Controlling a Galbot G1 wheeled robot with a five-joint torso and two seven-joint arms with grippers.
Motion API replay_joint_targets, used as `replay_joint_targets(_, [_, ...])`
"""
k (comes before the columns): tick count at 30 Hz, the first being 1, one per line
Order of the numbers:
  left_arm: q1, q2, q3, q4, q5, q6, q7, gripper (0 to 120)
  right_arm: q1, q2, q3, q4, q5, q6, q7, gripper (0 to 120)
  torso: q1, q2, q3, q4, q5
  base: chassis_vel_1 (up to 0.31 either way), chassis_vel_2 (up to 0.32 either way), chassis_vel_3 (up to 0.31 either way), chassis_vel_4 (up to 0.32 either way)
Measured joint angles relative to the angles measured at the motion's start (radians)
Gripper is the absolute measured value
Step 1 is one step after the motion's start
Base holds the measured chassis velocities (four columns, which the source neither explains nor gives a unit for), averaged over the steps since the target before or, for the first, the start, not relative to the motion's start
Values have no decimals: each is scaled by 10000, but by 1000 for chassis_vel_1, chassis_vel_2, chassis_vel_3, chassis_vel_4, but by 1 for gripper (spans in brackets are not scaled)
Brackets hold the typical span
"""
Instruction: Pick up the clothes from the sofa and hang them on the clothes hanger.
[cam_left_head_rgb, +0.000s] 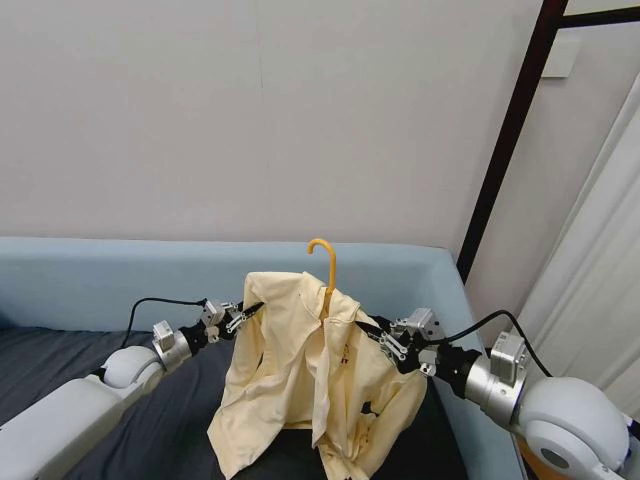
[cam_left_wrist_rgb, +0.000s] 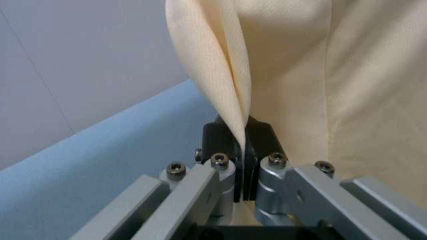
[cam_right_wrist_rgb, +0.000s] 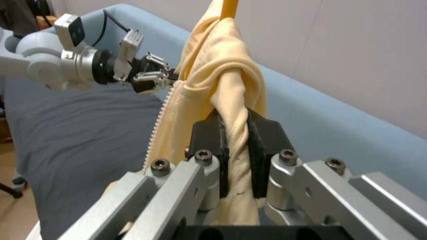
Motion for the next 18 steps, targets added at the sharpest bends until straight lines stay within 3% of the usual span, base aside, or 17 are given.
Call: replay_joint_targets(18, [-264, 280, -314, 377, -169, -59, -356, 0, -21, 144, 15, -70, 48, 8, 84, 8, 1, 0, 0, 0, -1, 0, 0, 0, 0])
